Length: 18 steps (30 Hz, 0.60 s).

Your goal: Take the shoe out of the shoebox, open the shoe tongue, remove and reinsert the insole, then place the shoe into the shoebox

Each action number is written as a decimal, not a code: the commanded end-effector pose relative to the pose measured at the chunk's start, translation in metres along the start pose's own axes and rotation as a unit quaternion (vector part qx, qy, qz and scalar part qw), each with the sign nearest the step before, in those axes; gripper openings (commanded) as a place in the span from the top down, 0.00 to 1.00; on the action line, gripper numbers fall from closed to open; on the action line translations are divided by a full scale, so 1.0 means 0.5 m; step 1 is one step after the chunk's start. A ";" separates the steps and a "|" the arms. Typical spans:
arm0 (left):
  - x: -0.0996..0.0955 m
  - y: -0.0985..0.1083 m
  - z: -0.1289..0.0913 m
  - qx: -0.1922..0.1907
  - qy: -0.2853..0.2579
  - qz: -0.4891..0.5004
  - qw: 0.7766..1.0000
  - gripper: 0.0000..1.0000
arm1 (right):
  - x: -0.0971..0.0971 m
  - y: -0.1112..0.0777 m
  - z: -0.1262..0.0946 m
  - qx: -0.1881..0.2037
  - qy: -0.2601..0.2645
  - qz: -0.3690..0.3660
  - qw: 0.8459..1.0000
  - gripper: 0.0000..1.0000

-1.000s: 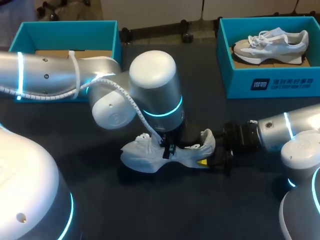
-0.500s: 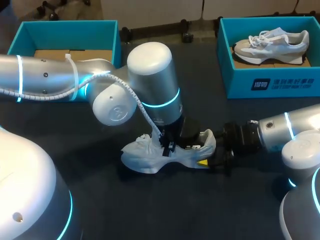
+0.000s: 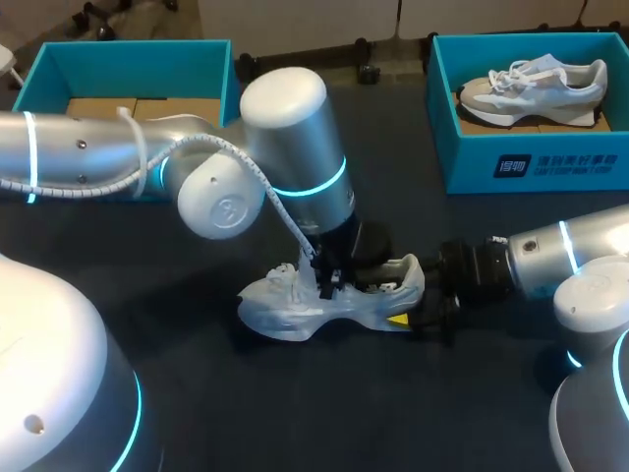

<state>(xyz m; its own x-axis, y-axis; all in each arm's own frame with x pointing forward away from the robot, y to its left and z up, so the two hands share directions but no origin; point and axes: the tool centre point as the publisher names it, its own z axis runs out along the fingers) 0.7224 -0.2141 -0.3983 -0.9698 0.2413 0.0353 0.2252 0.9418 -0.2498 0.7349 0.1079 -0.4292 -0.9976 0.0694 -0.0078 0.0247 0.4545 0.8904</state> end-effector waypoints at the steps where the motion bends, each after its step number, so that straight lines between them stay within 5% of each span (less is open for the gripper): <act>1: 0.001 0.011 -0.022 0.004 0.003 0.000 1.000 1.00 | -0.005 -0.018 0.009 0.001 -0.001 0.000 1.000 1.00; 18: 0.018 0.022 -0.084 0.039 0.031 -0.020 0.999 1.00 | -0.005 -0.018 0.009 0.001 -0.001 0.000 1.000 1.00</act>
<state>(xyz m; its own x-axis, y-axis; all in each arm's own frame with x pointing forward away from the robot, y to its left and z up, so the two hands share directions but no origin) 0.7217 -0.2049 -0.3654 -0.9686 0.2215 0.1132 0.1783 0.9355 -0.3051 0.7349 0.1080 -0.4292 -0.9976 0.0693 -0.0078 0.0246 0.4544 0.8904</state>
